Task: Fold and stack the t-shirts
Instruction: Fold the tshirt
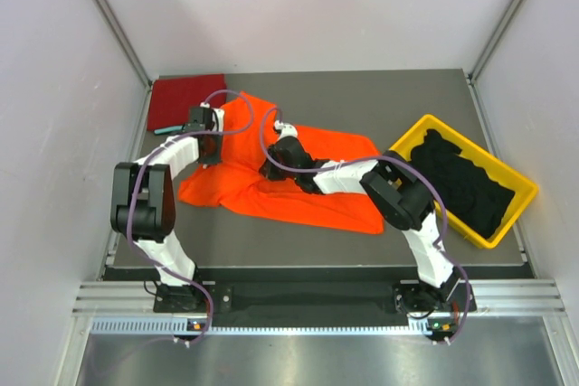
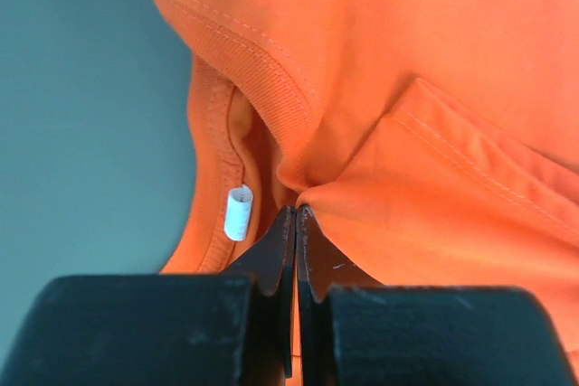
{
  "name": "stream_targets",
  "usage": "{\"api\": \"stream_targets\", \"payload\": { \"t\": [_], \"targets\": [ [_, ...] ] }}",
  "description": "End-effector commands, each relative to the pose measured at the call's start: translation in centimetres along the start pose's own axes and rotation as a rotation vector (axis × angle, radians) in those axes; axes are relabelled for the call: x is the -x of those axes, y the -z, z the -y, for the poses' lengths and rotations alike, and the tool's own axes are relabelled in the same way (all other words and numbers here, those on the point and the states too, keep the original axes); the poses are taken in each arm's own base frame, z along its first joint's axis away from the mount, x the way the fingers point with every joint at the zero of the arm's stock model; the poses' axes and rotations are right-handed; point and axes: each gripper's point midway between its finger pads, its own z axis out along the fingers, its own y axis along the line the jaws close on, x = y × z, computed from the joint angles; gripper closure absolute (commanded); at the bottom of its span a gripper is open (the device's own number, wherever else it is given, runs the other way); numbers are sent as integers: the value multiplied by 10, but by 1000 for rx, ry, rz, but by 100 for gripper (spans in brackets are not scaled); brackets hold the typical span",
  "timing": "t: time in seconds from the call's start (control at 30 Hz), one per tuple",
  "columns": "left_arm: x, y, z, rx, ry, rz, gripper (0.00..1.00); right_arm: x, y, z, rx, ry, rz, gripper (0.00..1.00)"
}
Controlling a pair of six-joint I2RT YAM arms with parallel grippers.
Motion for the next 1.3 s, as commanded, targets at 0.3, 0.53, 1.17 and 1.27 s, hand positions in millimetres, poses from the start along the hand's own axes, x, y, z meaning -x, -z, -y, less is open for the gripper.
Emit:
{"api": "stream_targets", "payload": {
  "t": [0.3, 0.53, 1.17, 1.27],
  "targets": [
    [22, -1, -9, 43, 13, 49, 83, 45, 20, -1, -35, -35, 135, 90],
    [40, 26, -8, 55, 167, 71, 69, 58, 14, -13, 40, 67, 65, 63],
    [-14, 79, -56, -124, 812, 140, 70, 43, -54, -39, 321, 338, -131, 62],
    [-39, 79, -62, -44, 808, 96, 65, 42, -60, -39, 327, 355, -131, 62]
  ]
}}
